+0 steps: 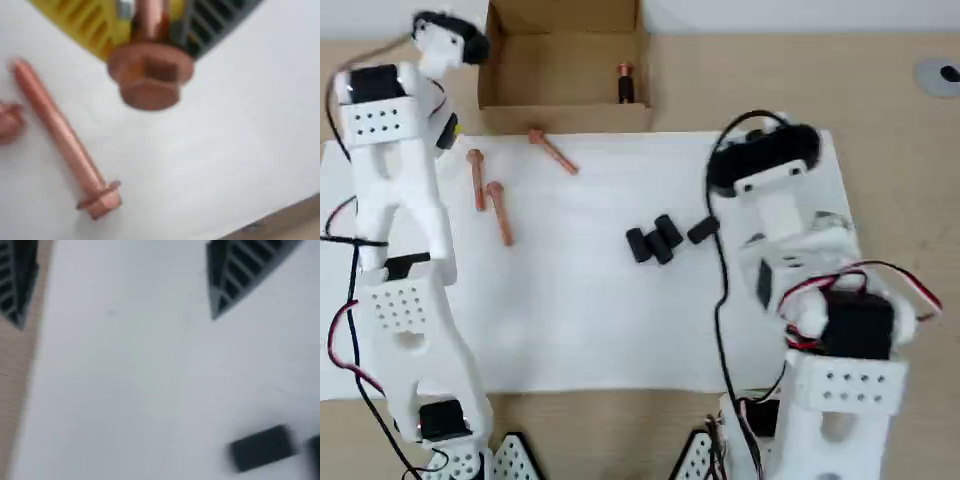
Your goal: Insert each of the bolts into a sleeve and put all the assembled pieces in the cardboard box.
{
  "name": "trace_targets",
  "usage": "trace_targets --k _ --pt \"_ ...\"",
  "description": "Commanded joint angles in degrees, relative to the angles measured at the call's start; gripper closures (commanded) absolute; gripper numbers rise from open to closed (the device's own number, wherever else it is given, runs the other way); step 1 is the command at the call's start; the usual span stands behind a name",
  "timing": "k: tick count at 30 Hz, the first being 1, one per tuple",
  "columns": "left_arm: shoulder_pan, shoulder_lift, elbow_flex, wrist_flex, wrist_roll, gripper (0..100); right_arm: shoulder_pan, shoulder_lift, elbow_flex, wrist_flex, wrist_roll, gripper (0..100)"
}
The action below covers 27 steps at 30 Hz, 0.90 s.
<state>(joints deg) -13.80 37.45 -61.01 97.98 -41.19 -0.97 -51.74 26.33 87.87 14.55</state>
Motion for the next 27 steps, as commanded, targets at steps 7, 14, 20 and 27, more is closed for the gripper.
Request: trace_targets --k 7,14,20,27 --pt "-2.2 -19.2 14.3 2.6 23.9 99 -8.6 22.4 -3.8 -1.5 -6.0 71.7" --pt "-0.7 -35.6 40.1 2.4 29.4 99 -8.9 43.6 -26.0 2.6 -11.0 71.7" --pt "-0.6 -54.4 55.5 -4.7 31.6 99 -14.3 57.7 -44.7 10.7 -10.6 71.7" --pt "2.2 -71.3 83.1 -21.6 31.4 99 -21.0 69.0 -53.1 12.7 -8.9 71.7"
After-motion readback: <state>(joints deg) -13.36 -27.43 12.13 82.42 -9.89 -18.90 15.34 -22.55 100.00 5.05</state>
